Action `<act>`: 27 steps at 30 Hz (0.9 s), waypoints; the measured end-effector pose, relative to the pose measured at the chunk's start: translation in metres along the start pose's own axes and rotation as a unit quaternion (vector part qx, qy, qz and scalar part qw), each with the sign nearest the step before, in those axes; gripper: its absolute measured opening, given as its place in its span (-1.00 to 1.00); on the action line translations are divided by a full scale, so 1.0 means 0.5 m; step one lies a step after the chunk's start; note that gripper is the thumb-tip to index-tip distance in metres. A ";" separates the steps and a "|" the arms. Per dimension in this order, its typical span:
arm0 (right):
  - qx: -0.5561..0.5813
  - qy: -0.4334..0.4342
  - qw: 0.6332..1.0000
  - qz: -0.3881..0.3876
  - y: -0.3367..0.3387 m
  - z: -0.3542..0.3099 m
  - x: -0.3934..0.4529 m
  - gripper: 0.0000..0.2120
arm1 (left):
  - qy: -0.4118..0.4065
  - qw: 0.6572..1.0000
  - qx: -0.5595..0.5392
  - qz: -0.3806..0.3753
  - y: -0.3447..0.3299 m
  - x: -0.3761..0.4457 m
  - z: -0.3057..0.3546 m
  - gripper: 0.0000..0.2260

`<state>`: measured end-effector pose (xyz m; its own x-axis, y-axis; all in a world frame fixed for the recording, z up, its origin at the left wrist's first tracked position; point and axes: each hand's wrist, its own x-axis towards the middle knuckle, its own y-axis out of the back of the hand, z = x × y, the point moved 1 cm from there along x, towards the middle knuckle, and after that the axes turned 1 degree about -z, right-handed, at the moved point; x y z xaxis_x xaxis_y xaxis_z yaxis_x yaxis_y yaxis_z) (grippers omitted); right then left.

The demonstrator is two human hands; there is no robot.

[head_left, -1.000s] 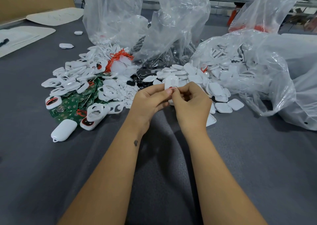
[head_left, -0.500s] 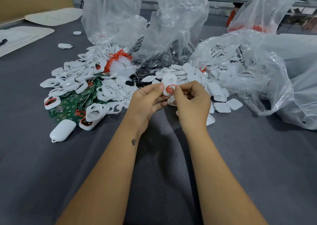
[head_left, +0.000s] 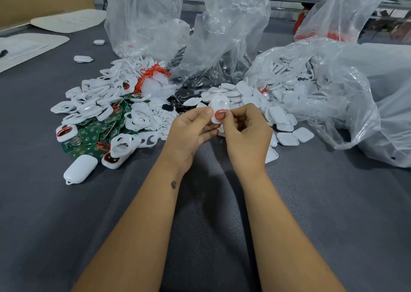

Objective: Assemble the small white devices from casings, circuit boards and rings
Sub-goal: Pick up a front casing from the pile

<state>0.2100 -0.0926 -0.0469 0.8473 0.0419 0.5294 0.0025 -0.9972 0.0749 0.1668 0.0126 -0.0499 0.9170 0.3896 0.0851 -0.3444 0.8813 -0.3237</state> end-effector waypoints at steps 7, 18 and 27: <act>-0.052 0.018 0.998 -0.004 0.003 0.005 -0.001 -0.84 | -0.015 1.000 0.000 -0.015 -0.002 -0.003 0.002 -0.91; -0.048 0.007 0.999 -0.007 0.004 0.004 -0.001 -0.84 | -0.044 0.998 -0.034 -0.025 -0.001 -0.003 -0.009 -0.73; -0.048 0.012 0.998 -0.025 0.007 0.005 -0.005 -0.92 | -0.039 0.999 -0.029 -0.006 0.004 -0.002 -0.009 -0.90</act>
<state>0.2092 -0.0964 -0.0500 0.8346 0.0937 0.5428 -0.0081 -0.9832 0.1822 0.1663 0.0127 -0.0549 0.9015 0.4012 0.1622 -0.3197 0.8700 -0.3753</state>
